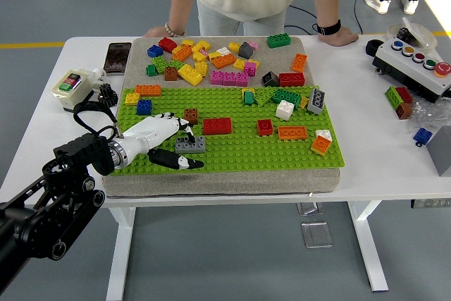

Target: Pick up the brick,pile it on top of brick,press brick,pick up the brick,pile it on top of brick,press brick

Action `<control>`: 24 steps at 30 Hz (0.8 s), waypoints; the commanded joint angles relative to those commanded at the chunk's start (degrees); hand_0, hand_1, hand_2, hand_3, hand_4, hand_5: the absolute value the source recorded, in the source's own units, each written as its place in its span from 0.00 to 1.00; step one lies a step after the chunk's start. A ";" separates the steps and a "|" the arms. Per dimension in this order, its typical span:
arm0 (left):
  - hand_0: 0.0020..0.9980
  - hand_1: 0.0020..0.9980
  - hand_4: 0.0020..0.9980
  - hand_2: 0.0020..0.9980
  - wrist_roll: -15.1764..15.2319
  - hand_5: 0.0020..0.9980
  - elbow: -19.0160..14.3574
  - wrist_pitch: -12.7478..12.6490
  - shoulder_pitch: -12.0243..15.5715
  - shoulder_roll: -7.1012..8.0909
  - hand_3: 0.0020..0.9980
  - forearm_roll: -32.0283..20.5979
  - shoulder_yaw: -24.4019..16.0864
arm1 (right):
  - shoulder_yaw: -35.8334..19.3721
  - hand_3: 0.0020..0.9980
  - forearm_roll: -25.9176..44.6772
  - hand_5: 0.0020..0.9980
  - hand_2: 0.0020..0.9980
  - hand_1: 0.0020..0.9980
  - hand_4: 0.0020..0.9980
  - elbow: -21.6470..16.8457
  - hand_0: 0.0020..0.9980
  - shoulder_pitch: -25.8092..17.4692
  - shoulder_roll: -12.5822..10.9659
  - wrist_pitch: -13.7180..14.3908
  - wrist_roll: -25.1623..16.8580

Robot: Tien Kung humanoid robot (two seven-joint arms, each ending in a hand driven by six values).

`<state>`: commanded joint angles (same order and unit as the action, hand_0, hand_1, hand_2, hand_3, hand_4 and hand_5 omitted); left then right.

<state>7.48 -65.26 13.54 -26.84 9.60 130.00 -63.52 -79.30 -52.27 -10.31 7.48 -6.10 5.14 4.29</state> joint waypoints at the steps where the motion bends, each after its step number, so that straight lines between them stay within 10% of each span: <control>1: 1.00 0.92 1.00 0.92 0.01 0.73 0.20 0.03 -0.01 -0.04 0.63 0.00 0.02 | -0.02 0.74 -0.01 0.64 0.73 0.69 1.00 0.00 0.76 0.01 -0.01 -0.02 0.00; 24: 1.00 0.91 1.00 0.91 0.10 0.72 3.21 -0.95 -0.70 -1.20 0.62 0.00 0.40 | -0.08 0.74 0.17 0.64 0.73 0.69 1.00 0.00 0.76 0.12 -0.07 -0.28 -0.07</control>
<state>7.57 -62.05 12.59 -27.54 8.40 130.00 -63.12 -79.38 -52.11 -10.31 7.60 -6.17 4.86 4.22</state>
